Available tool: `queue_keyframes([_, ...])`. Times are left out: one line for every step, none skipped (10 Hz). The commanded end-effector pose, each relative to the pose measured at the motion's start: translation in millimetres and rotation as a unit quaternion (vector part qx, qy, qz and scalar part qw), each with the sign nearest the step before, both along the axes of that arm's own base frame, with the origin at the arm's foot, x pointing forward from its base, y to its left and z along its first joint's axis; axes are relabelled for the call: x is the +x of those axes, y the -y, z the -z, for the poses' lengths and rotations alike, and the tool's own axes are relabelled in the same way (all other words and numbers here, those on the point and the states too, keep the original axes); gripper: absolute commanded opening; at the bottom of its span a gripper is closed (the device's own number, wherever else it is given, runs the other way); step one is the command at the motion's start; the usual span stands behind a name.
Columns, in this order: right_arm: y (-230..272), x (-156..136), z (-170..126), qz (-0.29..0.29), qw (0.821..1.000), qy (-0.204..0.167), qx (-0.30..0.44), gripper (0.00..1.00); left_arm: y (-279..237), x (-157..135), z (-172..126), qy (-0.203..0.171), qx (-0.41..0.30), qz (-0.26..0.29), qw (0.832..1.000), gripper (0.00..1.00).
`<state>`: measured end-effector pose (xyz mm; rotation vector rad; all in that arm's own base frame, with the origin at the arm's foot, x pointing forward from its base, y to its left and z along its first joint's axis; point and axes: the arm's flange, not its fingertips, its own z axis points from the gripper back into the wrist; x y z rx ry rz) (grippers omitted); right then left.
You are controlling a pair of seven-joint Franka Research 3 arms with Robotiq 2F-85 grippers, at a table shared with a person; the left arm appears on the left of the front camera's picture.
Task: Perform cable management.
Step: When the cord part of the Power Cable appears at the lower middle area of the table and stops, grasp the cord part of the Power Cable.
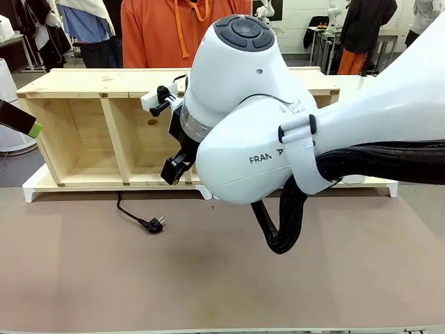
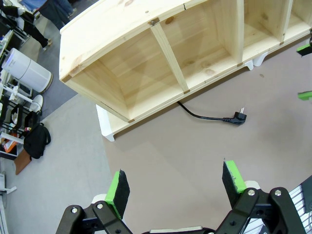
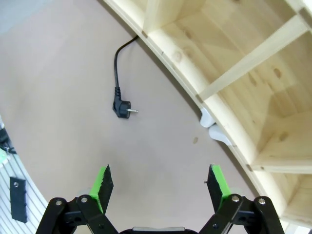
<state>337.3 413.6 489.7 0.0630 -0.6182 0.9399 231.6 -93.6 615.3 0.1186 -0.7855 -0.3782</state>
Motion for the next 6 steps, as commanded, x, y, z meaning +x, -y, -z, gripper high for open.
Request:
queue_keyframes([-23.7, 18.1, 11.5, -0.036, 0.999, -0.022, -0.008, 1.00, 0.0, 2.1, -0.4, 0.004, 0.001, 0.001, 1.000, 1.00])
queue_keyframes([-31.6, 21.2, 17.1, -0.044, 0.999, -0.029, -0.007, 1.00, 0.0, 2.1, -0.4, 0.004, 0.001, 0.001, 1.000, 1.00])
queue_keyframes([-37.3, 22.7, 21.6, -0.048, 0.998, -0.036, -0.006, 1.00, 0.0, 2.1, -0.4, 0.004, 0.001, 0.001, 1.000, 1.00])
queue_keyframes([-42.7, 23.5, 27.1, -0.047, 0.998, -0.042, -0.010, 1.00, 0.0, 2.1, -0.4, 0.004, 0.001, 0.001, 1.000, 1.00])
queue_keyframes([-47.1, 24.7, 31.9, -0.050, 0.998, -0.046, -0.008, 1.00, 0.0, 2.1, -0.4, 0.004, 0.001, 0.001, 1.000, 1.00])
queue_keyframes([-53.0, 26.9, 38.0, -0.056, 0.997, -0.051, -0.006, 1.00, 0.0, 2.1, -0.4, 0.004, 0.001, 0.001, 1.000, 1.00])
